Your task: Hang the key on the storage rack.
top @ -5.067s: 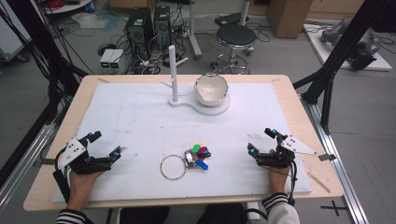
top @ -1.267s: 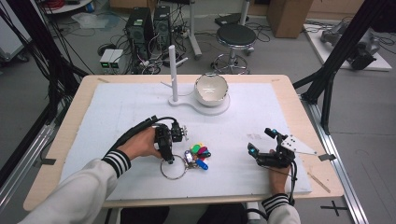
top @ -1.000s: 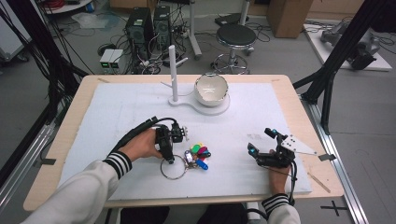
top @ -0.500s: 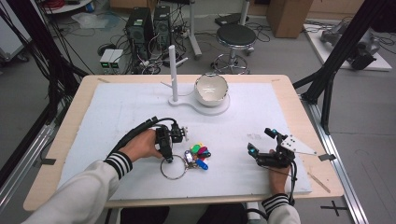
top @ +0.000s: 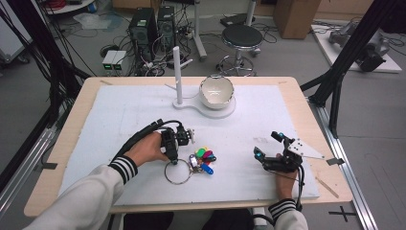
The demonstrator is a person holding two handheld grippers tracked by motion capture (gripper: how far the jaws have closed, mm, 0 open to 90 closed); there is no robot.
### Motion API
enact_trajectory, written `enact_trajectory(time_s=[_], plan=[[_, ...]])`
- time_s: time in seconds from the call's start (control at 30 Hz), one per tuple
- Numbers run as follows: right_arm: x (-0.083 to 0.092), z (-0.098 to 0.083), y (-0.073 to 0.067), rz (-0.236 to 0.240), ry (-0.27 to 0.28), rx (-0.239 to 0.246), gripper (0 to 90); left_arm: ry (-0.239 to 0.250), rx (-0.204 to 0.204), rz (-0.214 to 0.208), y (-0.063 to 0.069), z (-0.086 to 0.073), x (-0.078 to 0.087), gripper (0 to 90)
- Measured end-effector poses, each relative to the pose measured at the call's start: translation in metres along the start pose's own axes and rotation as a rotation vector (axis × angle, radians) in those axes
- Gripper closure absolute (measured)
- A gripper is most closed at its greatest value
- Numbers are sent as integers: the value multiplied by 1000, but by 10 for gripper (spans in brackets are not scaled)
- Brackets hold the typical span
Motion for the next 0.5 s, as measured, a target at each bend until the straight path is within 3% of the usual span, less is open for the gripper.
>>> enact_trajectory(time_s=[0.5], plan=[[0, 0, 0, 0, 2, 0, 12, -22, 11, 0, -1, 1, -4, 788]])
Point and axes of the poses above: each handheld gripper's, and its own axes: x roughly backward along the jaws, z roughly out of its top, y roughly to its right, the point moved 2 cm from there along -x, roughly forward along the jaws, and after that the axes turned 8 degrees about -z, right-handed, at the moved point
